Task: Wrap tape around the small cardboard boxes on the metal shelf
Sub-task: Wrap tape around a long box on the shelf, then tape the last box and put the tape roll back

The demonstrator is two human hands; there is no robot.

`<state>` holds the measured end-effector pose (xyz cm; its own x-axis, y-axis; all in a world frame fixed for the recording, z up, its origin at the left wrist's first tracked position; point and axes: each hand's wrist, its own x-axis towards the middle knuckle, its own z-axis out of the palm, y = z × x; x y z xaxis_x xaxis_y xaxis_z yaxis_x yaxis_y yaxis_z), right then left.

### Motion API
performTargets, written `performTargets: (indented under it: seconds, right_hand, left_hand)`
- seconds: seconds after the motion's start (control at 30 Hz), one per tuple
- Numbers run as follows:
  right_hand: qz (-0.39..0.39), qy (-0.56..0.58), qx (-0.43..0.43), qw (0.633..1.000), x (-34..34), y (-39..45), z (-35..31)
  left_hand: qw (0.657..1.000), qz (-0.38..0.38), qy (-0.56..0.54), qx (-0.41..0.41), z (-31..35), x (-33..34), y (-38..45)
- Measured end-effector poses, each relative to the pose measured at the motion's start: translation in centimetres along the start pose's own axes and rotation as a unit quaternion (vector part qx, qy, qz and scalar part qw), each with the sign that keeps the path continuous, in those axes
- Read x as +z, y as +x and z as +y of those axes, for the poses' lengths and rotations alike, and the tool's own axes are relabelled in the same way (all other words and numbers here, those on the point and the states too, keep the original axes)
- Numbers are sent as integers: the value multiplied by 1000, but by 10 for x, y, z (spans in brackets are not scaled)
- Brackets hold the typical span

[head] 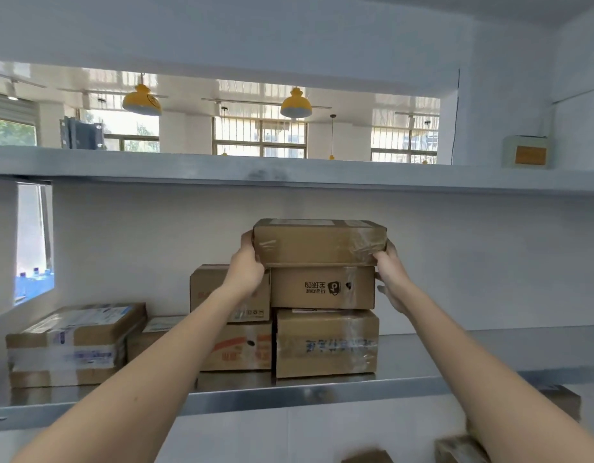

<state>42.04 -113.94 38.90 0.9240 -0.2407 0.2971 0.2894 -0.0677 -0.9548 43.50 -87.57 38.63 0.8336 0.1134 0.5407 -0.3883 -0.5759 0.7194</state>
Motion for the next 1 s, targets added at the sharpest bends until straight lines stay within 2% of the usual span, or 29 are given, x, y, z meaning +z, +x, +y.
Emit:
performTargets:
  seconds: [0.33, 0.4, 0.5, 0.63, 0.73, 0.87, 1.0]
  right_hand:
    - [38, -23, 27, 999, 1, 6, 15]
    - [44, -24, 33, 998, -4, 1, 19]
    - [80, -3, 16, 997, -10, -19, 28]
    - [200, 14, -46, 979, -20, -63, 55]
    - [278, 7, -68, 958, -33, -98, 91]
    - [313, -10, -63, 948, -49, -141, 169]
    - [341, -57, 72, 936, -60, -178, 266]
  left_hand:
    - [1000, 7, -7, -1, -2, 10, -3]
    - [999, 35, -12, 6, 2, 9, -14]
    - [991, 101, -57, 67, 6, 13, -46]
    - [963, 185, -110, 161, -4, 35, -117]
    - [971, 127, -121, 163, -34, 64, -179]
    - [992, -5, -87, 94, -94, 106, -250]
    - [994, -103, -33, -2, -151, 138, -287]
